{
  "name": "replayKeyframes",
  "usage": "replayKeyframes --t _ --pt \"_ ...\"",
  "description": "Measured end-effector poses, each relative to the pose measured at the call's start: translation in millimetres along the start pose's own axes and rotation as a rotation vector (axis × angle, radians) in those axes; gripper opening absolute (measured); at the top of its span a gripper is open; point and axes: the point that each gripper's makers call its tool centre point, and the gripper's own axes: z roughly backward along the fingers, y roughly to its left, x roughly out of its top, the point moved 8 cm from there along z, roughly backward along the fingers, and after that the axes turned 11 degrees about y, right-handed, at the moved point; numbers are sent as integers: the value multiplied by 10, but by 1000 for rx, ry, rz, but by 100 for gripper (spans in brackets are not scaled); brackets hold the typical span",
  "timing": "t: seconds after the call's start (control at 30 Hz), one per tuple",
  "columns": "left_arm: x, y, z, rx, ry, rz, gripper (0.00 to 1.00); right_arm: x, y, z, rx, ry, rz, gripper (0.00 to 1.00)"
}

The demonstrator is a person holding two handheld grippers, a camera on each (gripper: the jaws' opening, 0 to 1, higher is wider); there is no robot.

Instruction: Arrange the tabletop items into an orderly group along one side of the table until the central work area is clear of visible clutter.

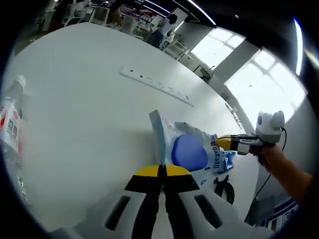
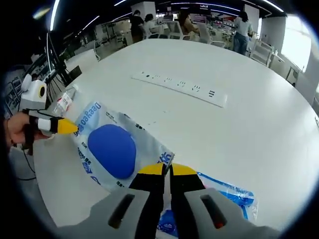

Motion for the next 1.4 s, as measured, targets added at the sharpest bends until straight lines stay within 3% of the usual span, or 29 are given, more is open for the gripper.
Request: replayKeyframes --t 0.97,1.17,1.3,1.4 --pt "-45 100 -98 9 27 12 1 -32 -45 -87 -13 31 -18 3" --pt "-47 115 -91 10 27 6 4 -28 -31 -69 -15 27 -22 5" --pt "-44 116 -91 7 29 -1 13 -20 -26 -54 -27 21 -21 11" --pt "-43 111 -78 4 29 -4 15 1 -22 -19 -32 10 -23 12"
